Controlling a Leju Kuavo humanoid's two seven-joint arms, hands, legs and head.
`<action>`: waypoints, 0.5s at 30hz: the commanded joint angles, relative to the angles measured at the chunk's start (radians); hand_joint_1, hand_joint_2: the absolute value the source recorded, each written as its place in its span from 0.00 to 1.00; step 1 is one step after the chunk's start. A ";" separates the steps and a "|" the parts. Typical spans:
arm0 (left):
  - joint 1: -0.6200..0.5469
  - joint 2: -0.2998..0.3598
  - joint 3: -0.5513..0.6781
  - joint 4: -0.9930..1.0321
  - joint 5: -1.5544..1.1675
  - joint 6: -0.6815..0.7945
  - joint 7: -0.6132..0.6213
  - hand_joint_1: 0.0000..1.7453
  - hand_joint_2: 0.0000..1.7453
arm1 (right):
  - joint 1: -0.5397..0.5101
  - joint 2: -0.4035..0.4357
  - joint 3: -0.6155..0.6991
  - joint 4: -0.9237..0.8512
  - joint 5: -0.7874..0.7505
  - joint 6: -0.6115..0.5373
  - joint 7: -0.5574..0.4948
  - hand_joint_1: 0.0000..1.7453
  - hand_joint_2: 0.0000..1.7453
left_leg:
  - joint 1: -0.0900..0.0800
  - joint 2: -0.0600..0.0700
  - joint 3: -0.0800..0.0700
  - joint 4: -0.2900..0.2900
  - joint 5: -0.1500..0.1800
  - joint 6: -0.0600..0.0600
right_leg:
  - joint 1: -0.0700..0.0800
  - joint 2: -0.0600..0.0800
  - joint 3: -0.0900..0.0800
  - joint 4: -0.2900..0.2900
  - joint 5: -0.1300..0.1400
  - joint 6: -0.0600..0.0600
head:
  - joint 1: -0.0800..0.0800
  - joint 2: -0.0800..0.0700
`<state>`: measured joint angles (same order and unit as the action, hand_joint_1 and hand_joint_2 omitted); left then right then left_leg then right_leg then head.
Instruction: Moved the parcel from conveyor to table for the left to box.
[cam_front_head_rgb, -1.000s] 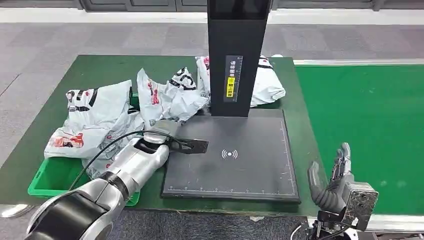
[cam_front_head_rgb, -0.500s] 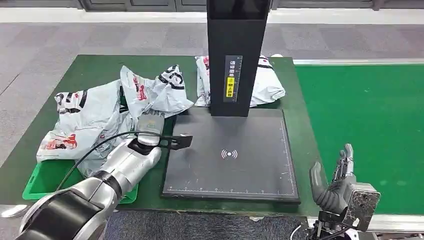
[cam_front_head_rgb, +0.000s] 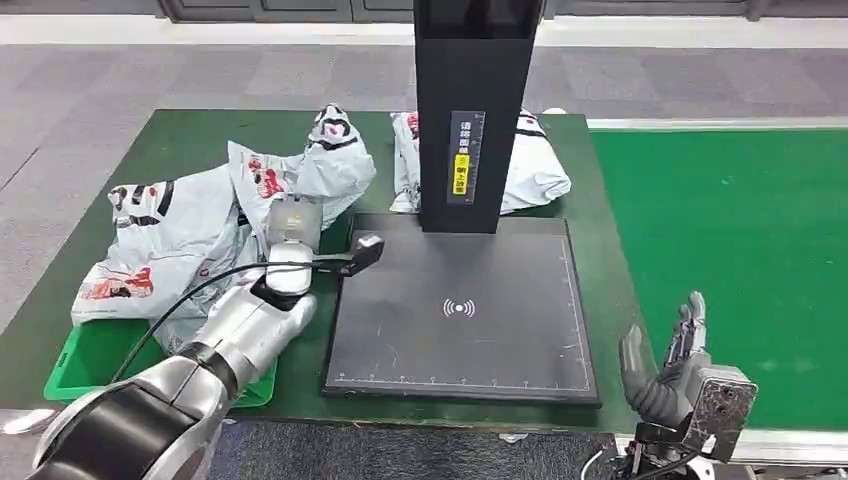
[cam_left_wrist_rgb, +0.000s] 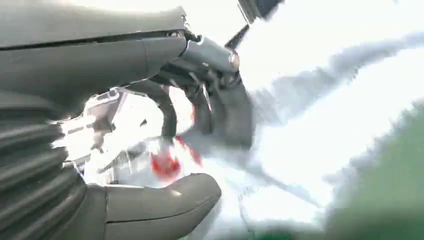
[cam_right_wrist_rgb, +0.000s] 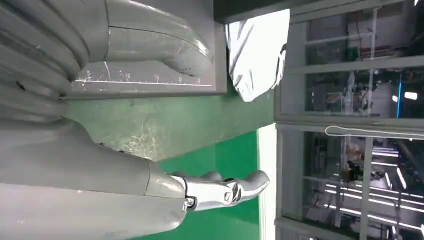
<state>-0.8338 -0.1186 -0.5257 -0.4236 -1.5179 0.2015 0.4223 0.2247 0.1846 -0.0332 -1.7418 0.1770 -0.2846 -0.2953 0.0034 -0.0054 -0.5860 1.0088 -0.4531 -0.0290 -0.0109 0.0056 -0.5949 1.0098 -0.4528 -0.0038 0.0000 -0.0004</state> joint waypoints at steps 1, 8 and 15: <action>0.096 0.025 -0.084 -0.395 -0.053 0.216 -0.079 1.00 1.00 | -0.050 0.005 -0.008 0.103 0.004 0.001 -0.013 0.00 1.00 | 0.001 0.000 0.002 -0.002 0.000 0.001 | 0.001 -0.002 0.003 -0.003 0.001 0.000 | 0.000 0.000; 0.133 0.023 -0.089 -0.506 -0.053 0.241 -0.124 1.00 1.00 | -0.053 0.002 -0.009 0.118 -0.001 -0.001 -0.023 0.00 1.00 | 0.001 0.000 0.002 -0.001 0.000 0.001 | -0.001 -0.001 0.003 -0.002 0.001 0.000 | 0.000 0.000; 0.132 0.023 -0.084 -0.497 -0.053 0.249 -0.129 1.00 1.00 | -0.053 0.002 -0.008 0.117 -0.001 -0.002 -0.024 0.00 1.00 | 0.001 0.001 0.001 -0.001 0.000 0.001 | 0.000 0.000 0.002 -0.002 0.001 0.000 | 0.000 0.000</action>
<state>-0.6971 -0.1217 -0.5646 -0.8946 -1.5187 0.4490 0.2953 0.2051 0.1854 -0.0332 -1.7182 0.1789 -0.2857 -0.3182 0.0031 -0.0062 -0.5865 1.0090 -0.4533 -0.0285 -0.0123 0.0044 -0.5947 1.0097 -0.4528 -0.0034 0.0000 -0.0004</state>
